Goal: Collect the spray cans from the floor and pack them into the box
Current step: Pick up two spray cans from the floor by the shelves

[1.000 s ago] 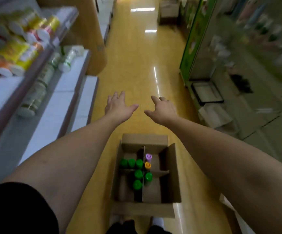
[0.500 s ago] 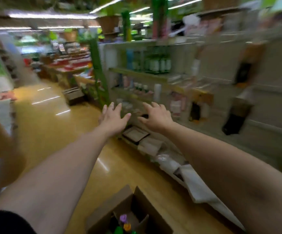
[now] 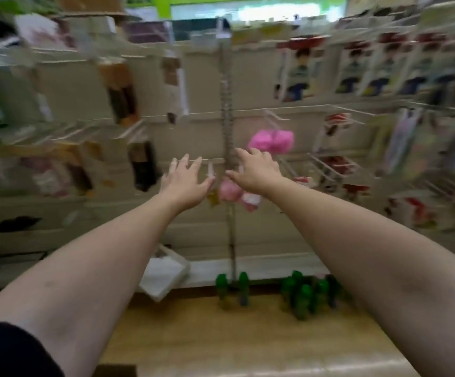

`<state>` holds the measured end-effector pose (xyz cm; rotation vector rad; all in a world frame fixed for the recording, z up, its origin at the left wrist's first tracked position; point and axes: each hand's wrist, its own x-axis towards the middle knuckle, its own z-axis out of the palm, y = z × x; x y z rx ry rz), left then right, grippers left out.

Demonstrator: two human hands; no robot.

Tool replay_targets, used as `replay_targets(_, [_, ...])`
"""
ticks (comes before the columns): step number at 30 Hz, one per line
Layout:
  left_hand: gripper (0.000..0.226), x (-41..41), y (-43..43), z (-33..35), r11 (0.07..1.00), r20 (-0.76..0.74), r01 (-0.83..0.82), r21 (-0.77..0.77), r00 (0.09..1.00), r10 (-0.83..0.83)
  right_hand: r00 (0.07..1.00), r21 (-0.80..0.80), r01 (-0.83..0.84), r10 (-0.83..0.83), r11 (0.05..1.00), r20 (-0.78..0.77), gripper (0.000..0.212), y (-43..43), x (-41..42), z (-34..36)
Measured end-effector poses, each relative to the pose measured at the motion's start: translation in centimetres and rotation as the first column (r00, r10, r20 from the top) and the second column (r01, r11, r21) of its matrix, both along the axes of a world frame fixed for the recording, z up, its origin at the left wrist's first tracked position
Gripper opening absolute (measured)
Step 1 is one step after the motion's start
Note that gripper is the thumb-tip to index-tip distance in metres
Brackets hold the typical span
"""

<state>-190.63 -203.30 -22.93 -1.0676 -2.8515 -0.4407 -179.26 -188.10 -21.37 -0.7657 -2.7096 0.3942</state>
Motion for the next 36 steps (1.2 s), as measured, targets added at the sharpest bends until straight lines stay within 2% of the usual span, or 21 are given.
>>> replay_targets(5, [0.075,9.5,17.1,-1.4,0.965,0.029,0.261,-0.016,0.965,-0.26,0.974,-0.01,0.224,-0.224,0.974,0.044,0.073,13.5,12.4,-1.0])
replay_targets(8, [0.074,15.4,25.9,-2.4,0.925,0.087,0.379,0.038,0.92,-0.381,0.931,-0.022,0.356,-0.353,0.934,0.094,0.072,19.9,19.5,-2.0])
replay_targets(14, [0.073,23.1,36.0,-5.9,0.827,0.175,0.563,0.006,0.813,-0.555,0.824,-0.099,0.559,-0.538,0.823,0.179,0.075,27.6,28.5,-6.3])
replay_targets(21, [0.076,22.4,45.5,-10.3,0.763,0.28,0.645,-0.041,0.741,-0.611,0.724,-0.159,0.684,-0.634,0.712,0.271,0.073,34.1,31.5,-10.6])
replay_targets(25, [0.078,21.6,50.3,-11.7,0.676,0.314,0.733,-0.075,0.661,-0.682,0.65,-0.217,0.758,-0.678,0.616,0.343,0.074,37.0,31.3,-12.6])
replay_targets(31, [0.077,22.9,57.6,-13.4,0.574,0.322,0.815,-0.078,0.565,-0.759,0.588,-0.205,0.806,-0.713,0.555,0.382,0.074,41.8,30.8,-15.1])
replay_targets(36, [0.079,24.8,62.2,-16.0,0.545,0.38,0.827,-0.139,0.553,-0.742,0.561,-0.224,0.826,-0.714,0.518,0.418,0.073,46.1,31.1,-17.5])
